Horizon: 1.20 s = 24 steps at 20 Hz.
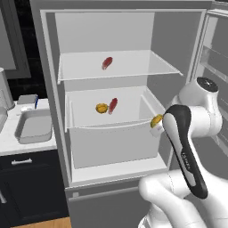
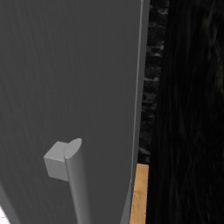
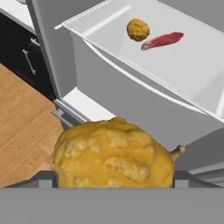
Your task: Place one squash and one steak in each tupperware on the nearby counter, to pack two identical lunches.
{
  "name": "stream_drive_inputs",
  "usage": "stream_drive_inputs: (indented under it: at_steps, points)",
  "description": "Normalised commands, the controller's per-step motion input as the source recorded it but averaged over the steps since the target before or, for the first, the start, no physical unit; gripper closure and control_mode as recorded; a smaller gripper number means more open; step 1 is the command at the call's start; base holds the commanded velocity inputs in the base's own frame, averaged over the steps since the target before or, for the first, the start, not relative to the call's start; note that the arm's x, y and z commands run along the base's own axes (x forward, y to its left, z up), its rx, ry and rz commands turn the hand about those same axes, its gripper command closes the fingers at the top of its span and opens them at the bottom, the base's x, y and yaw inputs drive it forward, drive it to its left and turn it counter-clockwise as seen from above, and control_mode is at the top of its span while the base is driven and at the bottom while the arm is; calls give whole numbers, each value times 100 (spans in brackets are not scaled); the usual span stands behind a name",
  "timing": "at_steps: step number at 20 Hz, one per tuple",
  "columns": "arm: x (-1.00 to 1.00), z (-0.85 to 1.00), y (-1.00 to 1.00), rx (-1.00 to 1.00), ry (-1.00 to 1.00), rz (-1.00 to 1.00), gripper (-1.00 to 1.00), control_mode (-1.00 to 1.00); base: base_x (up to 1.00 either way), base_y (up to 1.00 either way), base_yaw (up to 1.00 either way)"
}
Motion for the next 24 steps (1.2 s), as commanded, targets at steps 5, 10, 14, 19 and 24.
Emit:
stream_drive_inputs:
  at_steps: [5,10,14,19,24]
  points:
    - [-37,-9,0,0,2,1,100,-100,0,0,0]
    - [-10,-1,0,0,0,0,100,100,-39,49,0]
    - [0,0,0,0,0,0,100,100,-28,100,-3]
    - [0,0,0,0,0,0,100,100,-7,100,-13]
    - [0,0,0,0,0,0,100,100,0,100,-20]
